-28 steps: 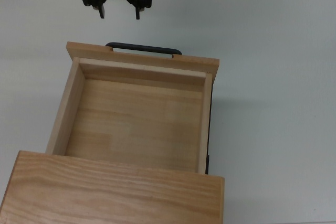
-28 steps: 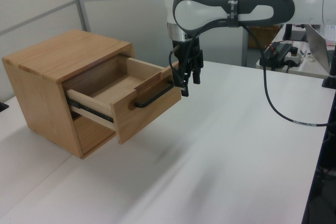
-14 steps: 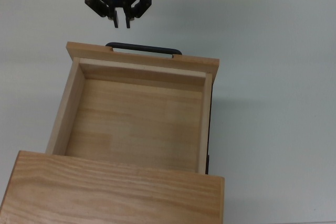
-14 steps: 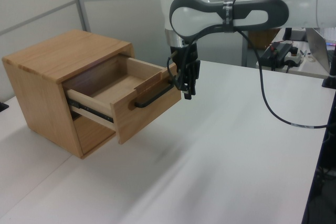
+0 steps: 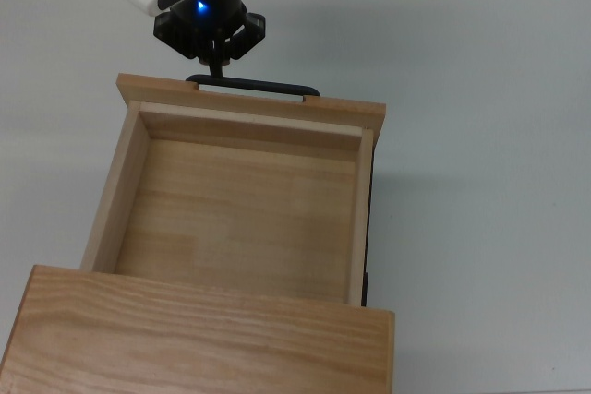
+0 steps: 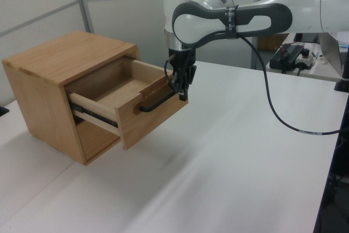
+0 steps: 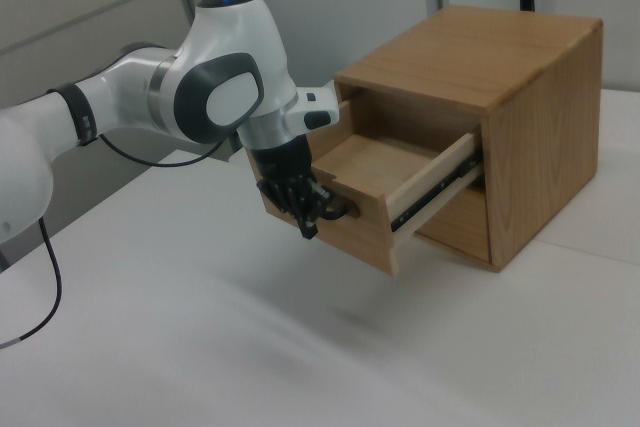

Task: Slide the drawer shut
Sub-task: 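Lower the gripper toward the black handle of the open drawer, then push the drawer front with the gripper into the wooden cabinet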

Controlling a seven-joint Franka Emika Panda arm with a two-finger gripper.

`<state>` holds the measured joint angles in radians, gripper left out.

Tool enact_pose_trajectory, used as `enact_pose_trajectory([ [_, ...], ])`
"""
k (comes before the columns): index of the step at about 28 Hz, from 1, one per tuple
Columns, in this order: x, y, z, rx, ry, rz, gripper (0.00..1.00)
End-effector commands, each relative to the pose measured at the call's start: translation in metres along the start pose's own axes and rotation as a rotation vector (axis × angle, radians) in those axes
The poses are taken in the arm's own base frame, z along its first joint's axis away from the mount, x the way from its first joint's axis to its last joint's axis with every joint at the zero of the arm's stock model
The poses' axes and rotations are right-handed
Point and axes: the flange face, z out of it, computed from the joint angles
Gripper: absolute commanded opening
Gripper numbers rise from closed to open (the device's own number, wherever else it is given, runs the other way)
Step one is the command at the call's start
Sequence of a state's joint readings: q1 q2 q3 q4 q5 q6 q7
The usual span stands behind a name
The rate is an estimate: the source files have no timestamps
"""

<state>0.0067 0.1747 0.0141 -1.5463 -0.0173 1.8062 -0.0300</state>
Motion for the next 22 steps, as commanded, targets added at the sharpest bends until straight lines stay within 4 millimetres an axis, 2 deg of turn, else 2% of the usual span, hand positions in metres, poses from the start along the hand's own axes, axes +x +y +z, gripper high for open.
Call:
enact_pose_trajectory([
  [1, 0.015, -0.004, 0.009, 0.012, 0.05, 0.016, 0.0],
  [7, 0.03, -0.005, 0.019, 0.006, 0.119, 0.059, 0.0],
  [10, 0.04, -0.012, 0.024, 0.003, 0.174, 0.069, 0.0],
  [18, 0.055, -0.013, 0.008, 0.001, 0.351, 0.079, 0.0],
  [22, 0.055, -0.01, 0.005, 0.0, 0.362, 0.084, 0.0],
])
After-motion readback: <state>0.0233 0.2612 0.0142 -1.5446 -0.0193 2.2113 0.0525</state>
